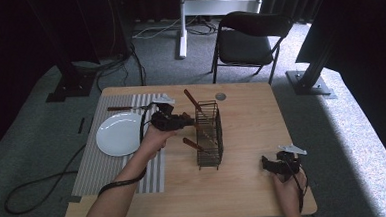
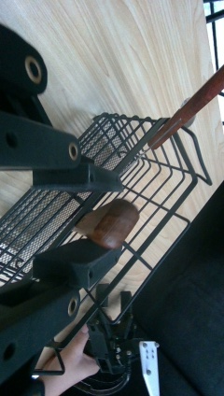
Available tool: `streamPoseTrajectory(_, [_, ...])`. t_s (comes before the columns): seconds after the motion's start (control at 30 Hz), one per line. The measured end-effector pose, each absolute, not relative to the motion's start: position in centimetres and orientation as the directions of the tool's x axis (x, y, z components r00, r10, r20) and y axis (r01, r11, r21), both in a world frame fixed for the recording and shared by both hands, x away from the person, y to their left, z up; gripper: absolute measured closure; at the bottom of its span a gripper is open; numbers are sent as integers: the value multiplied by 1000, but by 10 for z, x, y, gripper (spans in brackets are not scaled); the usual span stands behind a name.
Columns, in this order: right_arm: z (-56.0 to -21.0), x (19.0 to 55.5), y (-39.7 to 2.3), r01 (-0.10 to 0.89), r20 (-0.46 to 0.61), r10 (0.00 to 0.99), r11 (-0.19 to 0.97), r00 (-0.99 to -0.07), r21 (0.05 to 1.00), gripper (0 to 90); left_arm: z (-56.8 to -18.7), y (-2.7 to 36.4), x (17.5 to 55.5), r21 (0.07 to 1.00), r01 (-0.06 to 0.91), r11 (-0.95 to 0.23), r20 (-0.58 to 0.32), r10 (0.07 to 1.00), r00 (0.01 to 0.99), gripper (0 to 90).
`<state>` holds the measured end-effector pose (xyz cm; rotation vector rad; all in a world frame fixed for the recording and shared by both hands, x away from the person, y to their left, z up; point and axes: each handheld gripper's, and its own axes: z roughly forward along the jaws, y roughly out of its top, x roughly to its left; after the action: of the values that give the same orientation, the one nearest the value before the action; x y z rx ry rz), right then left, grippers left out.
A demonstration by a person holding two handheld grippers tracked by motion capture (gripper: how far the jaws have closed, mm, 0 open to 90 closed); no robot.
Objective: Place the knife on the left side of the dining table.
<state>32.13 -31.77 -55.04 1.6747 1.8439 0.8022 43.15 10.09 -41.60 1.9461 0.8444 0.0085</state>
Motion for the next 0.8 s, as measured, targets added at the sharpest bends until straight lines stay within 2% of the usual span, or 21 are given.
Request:
streamPoseTrajectory(0.07, [-550, 321, -318, 687, 13, 995, 60, -101, 724, 118, -415, 101, 430, 790, 540, -290, -326, 547, 771, 715])
streamPoseTrajectory(0.37, [-550, 321, -318, 687, 13, 995, 60, -101, 724, 118, -410, 98, 421, 811, 502, -302, -318, 493, 810, 754])
streamPoseTrajectory(0.5, [-550, 321, -318, 687, 13, 995, 60, -101, 724, 118, -408, 96, 417, 819, 482, -312, -297, 488, 821, 755])
streamPoseTrajectory(0.6, [-550, 321, -318, 687, 14, 995, 60, -101, 724, 118, -406, 97, 417, 821, 492, -291, -322, 476, 818, 755])
streamPoseTrajectory(0.8, [-550, 321, -318, 687, 13, 995, 60, -101, 724, 118, -399, 100, 414, 833, 481, -272, -314, 483, 817, 755])
